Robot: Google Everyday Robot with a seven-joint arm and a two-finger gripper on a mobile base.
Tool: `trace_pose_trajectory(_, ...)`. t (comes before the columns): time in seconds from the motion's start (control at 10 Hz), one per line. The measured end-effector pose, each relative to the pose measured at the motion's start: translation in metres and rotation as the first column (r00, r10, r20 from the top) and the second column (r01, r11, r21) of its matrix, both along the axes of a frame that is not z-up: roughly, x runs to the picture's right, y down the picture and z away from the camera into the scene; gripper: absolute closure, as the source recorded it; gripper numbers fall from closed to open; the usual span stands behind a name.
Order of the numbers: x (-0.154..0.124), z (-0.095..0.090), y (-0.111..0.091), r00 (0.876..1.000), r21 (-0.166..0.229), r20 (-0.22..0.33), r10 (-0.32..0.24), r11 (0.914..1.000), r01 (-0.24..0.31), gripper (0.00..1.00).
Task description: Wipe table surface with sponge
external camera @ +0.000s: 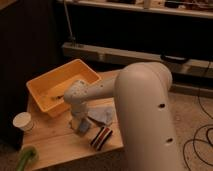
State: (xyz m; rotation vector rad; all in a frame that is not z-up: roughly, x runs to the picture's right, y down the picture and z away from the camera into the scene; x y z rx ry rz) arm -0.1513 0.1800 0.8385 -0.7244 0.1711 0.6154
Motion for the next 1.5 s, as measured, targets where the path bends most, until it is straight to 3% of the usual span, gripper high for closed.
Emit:
trace_pose_trajectory(0.2, -0.016, 0.005, -0.002, 1.0, -0.01, 0.027, -0.015, 0.9998, 0.015, 0.94)
trace_pose_trajectory(0.7, -0.056, 0.008, 0.015, 0.993, -0.053, 0.108, -0.055, 0.9968, 0.061, 0.94)
trace_pose_trajectory(1.2, -0.092, -0.019, 0.019, 0.972, -0.035, 0.217, -0.091, 0.9942, 0.101, 0.94)
trace_pose_trajectory(1.5, -0.104, -0.031, 0.046, 0.96, -0.074, 0.26, -0.1, 0.9895, 0.124, 0.94)
